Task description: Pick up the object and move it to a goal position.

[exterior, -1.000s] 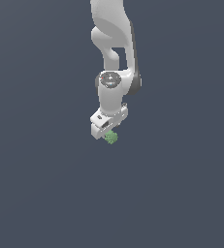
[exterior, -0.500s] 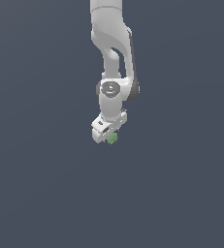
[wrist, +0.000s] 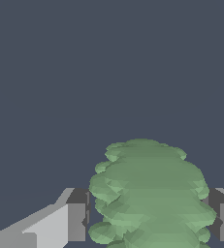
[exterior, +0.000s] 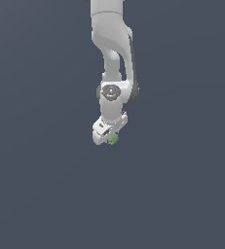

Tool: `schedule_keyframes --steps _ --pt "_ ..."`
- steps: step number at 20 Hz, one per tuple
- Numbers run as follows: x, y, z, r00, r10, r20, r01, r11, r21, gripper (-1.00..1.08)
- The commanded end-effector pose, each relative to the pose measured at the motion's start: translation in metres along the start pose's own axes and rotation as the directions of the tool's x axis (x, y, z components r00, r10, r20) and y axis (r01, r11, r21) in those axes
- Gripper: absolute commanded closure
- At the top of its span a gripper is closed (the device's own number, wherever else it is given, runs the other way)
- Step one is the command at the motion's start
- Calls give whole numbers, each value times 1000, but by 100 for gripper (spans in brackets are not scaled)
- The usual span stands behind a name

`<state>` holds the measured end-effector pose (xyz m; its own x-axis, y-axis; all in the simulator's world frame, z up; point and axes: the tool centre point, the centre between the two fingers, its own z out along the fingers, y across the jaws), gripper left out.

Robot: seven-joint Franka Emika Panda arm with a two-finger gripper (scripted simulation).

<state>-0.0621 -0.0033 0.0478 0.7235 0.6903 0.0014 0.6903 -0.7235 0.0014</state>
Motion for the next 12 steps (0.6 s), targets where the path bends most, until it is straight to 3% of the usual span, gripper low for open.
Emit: schedule_keyframes --steps 1,12 --pt "0 -1 1 1000 0 1 0 1000 2 108" --pt "6 -12 -6 1000 0 0 0 1000 0 108"
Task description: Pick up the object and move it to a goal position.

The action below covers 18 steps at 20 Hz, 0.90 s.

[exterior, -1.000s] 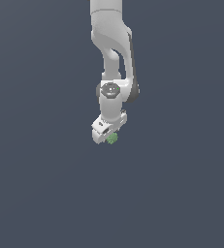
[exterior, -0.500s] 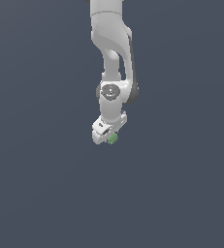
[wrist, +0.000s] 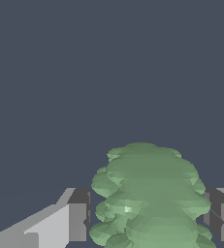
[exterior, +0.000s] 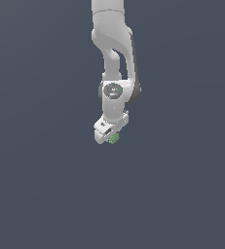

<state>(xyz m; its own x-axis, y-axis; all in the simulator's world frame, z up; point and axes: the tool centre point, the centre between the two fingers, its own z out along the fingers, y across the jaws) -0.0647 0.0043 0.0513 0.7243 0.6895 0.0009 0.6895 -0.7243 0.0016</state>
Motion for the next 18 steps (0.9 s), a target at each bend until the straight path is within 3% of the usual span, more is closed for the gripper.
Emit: schedule_keyframes --steps 1,7,18 --pt "5 -9 -4 1000 -1 -1 1 1000 0 108" --pt "25 -49 -24 1000 -2 0 2 1000 0 108" --pt "83 -158 -77 1000 -2 2 2 1000 0 108"
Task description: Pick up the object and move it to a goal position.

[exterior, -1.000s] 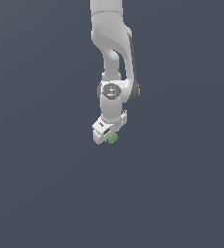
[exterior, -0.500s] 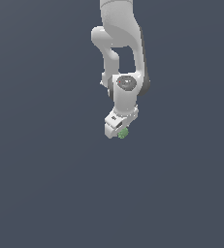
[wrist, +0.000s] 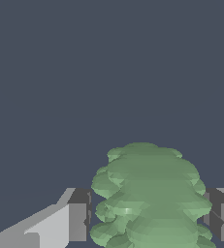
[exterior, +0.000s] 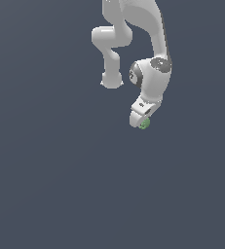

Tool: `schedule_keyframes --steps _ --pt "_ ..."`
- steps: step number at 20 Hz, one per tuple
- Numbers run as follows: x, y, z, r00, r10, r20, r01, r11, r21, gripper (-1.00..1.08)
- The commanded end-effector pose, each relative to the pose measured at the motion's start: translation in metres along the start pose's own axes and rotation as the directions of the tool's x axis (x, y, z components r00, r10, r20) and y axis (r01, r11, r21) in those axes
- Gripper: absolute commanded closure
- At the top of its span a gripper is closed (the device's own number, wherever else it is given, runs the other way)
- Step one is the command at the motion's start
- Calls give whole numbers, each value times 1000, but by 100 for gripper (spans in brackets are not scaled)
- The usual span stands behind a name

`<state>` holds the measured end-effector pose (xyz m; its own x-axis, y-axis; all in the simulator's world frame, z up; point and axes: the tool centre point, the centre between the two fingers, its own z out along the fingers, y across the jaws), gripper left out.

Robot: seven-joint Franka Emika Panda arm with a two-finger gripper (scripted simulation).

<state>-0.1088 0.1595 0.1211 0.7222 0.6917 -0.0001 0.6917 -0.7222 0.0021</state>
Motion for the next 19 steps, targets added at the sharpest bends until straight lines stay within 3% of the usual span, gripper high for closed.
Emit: schedule_keyframes --steps 1,10,19 --pt "12 -23 -12 1000 1 1 -1 1000 0 108" --pt "42 -71 -37 1000 2 0 -2 1000 2 108" --pt "44 -72 -37 1000 2 0 -2 1000 2 108"
